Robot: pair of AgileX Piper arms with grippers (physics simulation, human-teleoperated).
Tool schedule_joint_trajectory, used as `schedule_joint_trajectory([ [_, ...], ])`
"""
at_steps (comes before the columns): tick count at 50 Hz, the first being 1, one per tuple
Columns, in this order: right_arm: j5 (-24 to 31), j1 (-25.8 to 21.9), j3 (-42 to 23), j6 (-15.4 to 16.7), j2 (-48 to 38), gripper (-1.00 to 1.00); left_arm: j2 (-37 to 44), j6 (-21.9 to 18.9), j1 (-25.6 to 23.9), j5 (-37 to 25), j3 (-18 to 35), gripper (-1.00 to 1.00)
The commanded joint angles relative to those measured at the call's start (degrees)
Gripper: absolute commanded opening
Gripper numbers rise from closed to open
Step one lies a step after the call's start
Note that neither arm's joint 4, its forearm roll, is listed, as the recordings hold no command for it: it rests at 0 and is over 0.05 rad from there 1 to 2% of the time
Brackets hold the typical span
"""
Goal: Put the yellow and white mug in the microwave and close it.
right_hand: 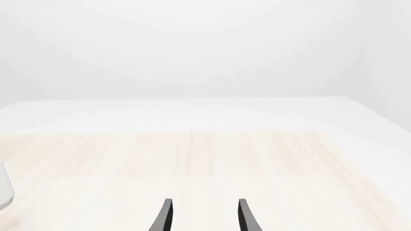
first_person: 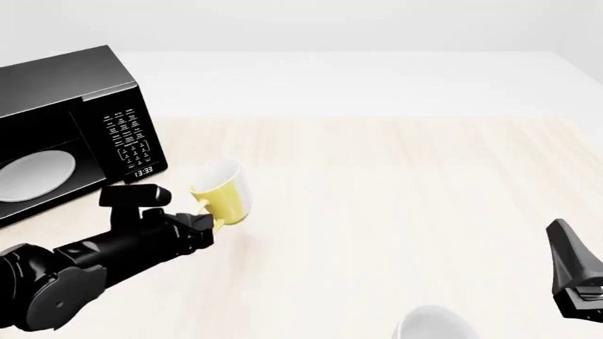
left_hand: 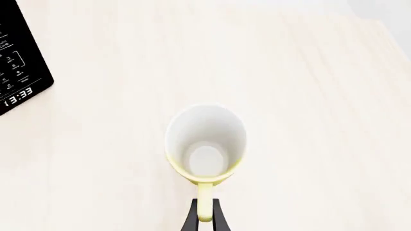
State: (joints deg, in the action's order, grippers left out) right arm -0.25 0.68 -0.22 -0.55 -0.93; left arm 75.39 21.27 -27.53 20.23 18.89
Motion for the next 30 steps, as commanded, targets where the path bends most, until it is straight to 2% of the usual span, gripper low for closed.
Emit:
schedule_joint_trajectory([
  [1,0.01,-0.01,0.0,0.0,0.01,1.0,-7.28,-5.1,5.67,-2.05,-1.82,-1.0],
  [9,-0.01,0.0,0.0,0.01,-0.02,1.0,-12.93,-6.1,8.62,-4.72,-2.79,-1.0],
  [24,0.0,-0.01,0.0,-0.01,0.01,1.0,-22.75,-8.25,17.09,-9.42,-4.29,-1.0],
  [30,0.0,0.0,0.0,0.0,-0.01,1.0,-25.55,-8.21,22.31,-10.97,-4.8,-1.0],
])
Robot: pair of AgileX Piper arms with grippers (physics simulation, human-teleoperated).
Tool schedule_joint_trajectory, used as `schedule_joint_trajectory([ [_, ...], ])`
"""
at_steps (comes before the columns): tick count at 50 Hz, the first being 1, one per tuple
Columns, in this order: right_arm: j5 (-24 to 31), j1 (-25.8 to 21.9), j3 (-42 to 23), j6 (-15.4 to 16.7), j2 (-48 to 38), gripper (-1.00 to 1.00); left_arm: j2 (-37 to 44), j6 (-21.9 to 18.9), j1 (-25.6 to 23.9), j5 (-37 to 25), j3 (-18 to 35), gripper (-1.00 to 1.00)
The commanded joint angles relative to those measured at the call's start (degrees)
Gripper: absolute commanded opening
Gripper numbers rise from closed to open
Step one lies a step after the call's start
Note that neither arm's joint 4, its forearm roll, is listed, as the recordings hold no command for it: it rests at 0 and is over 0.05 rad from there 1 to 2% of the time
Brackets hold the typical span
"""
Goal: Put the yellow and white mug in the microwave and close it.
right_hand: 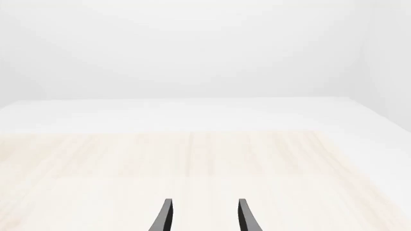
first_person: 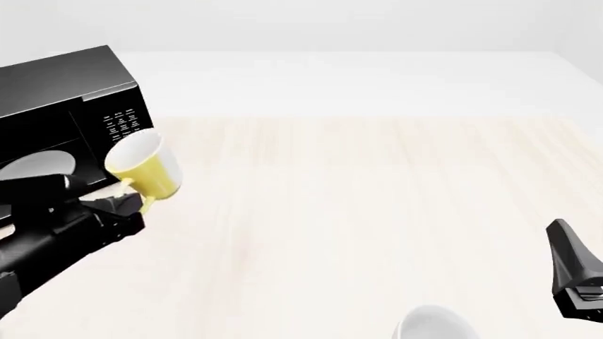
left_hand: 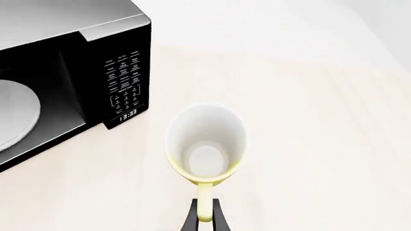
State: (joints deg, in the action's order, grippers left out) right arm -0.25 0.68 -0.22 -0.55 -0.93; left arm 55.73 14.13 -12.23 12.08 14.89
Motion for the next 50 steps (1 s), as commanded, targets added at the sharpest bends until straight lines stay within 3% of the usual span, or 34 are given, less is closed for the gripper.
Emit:
schedule_joint_trajectory([
  [1,-0.01,0.0,0.0,0.0,-0.01,1.0,-6.09,-1.13,7.47,-2.9,-0.87,-1.0],
  [9,0.0,0.0,0.0,0.0,0.01,1.0,-8.04,-2.15,15.23,-3.53,-1.67,-1.0],
  [28,-0.01,0.01,0.0,-0.01,-0.01,1.0,-6.71,-4.34,26.62,-1.01,-2.74,-1.0],
  [38,0.0,0.0,0.0,0.01,0.01,1.0,-1.68,-6.29,33.95,3.7,-2.82,-1.0],
  [50,0.0,0.01,0.0,-0.01,-0.01,1.0,6.71,-6.51,36.64,9.26,-1.3,-1.0],
])
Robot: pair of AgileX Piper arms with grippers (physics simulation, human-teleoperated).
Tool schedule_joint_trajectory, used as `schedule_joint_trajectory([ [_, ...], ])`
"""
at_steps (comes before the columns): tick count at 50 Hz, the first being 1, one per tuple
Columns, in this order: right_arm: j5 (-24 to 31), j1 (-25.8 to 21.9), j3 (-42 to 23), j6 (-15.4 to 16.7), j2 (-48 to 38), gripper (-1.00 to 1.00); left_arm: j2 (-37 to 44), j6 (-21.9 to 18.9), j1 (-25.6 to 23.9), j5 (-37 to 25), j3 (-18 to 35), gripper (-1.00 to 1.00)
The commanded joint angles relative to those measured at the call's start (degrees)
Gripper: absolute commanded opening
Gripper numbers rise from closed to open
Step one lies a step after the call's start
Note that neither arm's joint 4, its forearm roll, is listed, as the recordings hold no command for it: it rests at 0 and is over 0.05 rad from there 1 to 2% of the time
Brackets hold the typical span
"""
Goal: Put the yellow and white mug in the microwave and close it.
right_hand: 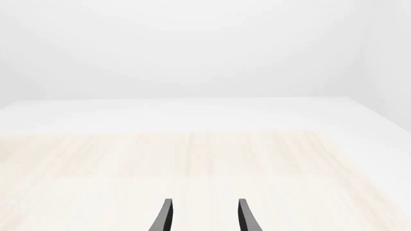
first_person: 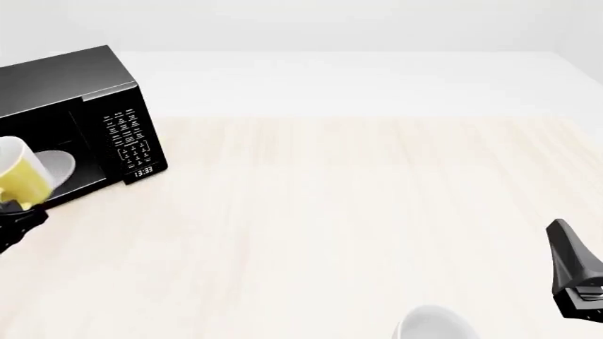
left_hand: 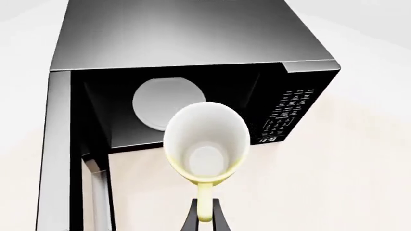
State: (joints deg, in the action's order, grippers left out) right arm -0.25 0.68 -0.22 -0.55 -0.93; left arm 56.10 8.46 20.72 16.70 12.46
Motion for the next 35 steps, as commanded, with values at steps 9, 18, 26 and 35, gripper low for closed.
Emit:
schedule_joint_trajectory([
  [9,0.0,0.01,0.0,-0.01,-0.01,1.0,12.36,-0.5,4.51,7.57,3.3,-1.0],
  [18,-0.01,-0.01,0.0,0.0,-0.01,1.0,17.35,-0.55,5.45,10.02,5.15,-1.0],
  [26,0.0,0.01,0.0,0.01,0.0,1.0,21.84,-0.26,5.56,12.11,6.28,-1.0],
  [35,0.0,0.0,0.0,0.01,0.0,1.0,26.55,-0.29,5.29,13.98,7.42,-1.0],
])
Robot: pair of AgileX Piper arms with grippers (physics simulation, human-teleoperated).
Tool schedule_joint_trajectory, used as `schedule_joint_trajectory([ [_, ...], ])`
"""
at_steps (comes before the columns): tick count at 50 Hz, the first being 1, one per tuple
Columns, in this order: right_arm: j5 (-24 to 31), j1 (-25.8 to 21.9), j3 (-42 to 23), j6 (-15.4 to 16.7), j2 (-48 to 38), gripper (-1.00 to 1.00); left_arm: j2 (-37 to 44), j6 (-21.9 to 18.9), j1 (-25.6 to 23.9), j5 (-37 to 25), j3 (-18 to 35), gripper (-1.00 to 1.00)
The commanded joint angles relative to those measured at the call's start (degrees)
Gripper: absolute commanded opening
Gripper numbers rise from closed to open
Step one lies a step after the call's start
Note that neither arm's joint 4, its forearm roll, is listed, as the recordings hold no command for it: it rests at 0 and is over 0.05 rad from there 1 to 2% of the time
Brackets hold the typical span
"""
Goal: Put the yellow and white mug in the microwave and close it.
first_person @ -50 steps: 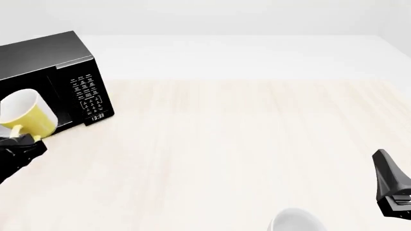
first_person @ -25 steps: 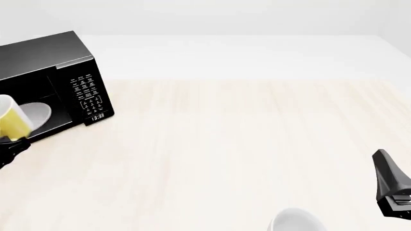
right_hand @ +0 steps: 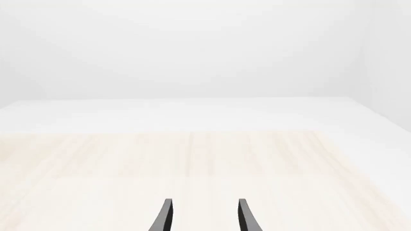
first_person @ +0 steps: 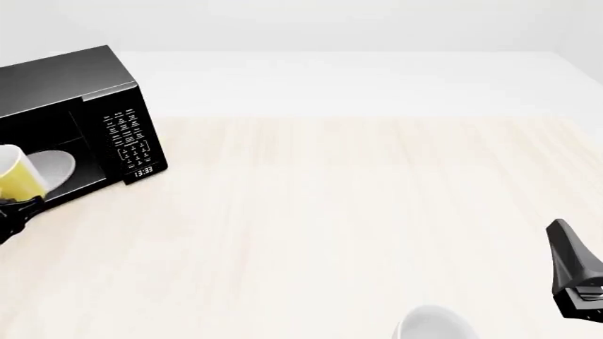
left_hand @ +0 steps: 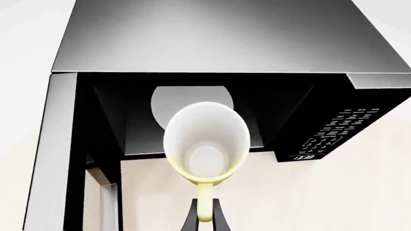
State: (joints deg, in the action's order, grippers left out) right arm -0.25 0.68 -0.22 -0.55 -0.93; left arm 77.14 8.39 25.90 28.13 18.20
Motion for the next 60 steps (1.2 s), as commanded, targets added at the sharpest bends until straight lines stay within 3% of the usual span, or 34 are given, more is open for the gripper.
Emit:
schedule_joint_trajectory([
  [1,0.0,0.01,0.0,-0.02,0.0,1.0,5.8,-0.19,0.15,2.65,1.76,-1.0],
  [33,0.0,-0.02,0.0,-0.01,0.0,1.0,10.98,1.71,0.49,3.19,6.97,-1.0],
  [60,0.0,0.0,0.0,-0.01,-0.01,1.0,16.61,4.31,1.57,0.07,16.52,-1.0],
])
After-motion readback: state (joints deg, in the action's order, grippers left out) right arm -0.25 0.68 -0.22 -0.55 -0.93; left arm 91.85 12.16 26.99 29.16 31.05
